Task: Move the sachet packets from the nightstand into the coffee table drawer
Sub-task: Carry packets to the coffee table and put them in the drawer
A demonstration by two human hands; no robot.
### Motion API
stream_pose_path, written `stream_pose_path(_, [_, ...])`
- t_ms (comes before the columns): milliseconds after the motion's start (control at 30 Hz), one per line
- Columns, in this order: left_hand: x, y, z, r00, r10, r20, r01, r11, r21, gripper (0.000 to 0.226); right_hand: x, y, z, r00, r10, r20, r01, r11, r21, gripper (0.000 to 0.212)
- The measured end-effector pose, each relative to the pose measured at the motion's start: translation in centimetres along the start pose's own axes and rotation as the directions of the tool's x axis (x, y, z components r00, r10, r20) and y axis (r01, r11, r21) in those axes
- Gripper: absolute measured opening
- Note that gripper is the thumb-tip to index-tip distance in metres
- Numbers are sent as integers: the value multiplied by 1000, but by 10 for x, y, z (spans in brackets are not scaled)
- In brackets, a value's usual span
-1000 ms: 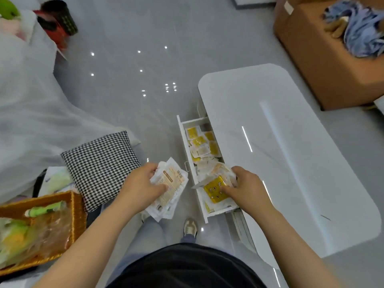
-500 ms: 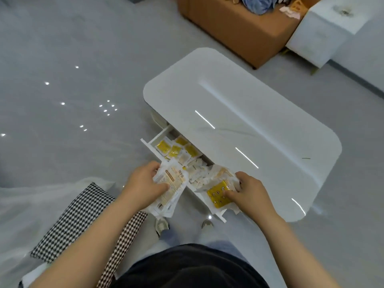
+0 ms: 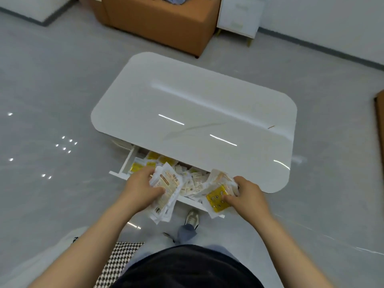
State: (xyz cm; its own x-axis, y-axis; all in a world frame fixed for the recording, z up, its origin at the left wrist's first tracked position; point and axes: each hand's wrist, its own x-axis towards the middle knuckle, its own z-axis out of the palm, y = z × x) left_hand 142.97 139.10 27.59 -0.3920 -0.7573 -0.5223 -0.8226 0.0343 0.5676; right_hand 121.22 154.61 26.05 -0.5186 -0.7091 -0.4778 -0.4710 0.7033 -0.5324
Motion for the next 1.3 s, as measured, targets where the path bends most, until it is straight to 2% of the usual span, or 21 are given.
stream_pose_path(100, [21, 7, 4, 1000, 0, 27, -1, 999, 48, 45, 6, 3, -3, 1000, 22, -7, -22, 999, 27, 18])
stream_pose_path(200, [46, 12, 11, 998, -1, 69, -7, 994, 107, 51, 12, 5, -5, 998, 59, -9, -58, 997, 55, 26])
stream_pose_path(300, [72, 15, 20, 992, 16, 126, -35, 988, 152, 49, 17, 10, -5, 992, 123, -24, -120, 989, 81, 18])
stream_pose_path(500, [120, 22, 43, 963, 62, 262, -125, 966, 228, 36, 23, 13, 0, 964, 261, -47, -255, 961, 110, 20])
stream_pose_path(667, [143, 20, 56, 955, 98, 281, -183, 939, 293, 39, 30, 12, 13, 948, 315, -40, -308, 943, 128, 23])
stream_pose_path(800, [156, 14, 51, 946, 154, 287, -247, 913, 323, 43, 39, 7, 23, 945, 325, -41, -318, 941, 116, 22])
stream_pose_path(1000, [163, -6, 31, 921, 133, 365, -292, 858, 423, 38, 60, -8, 40, 952, 306, -15, -303, 949, 90, 23])
stream_pose_path(1133, [160, -30, 9, 921, 68, 383, -263, 835, 484, 40, 80, -27, 58, 964, 267, 21, -268, 961, 74, 22])
stream_pose_path(1300, [157, -64, -28, 954, 21, 300, -181, 836, 518, 35, 111, -61, 89, 969, 229, 90, -236, 970, 67, 25])
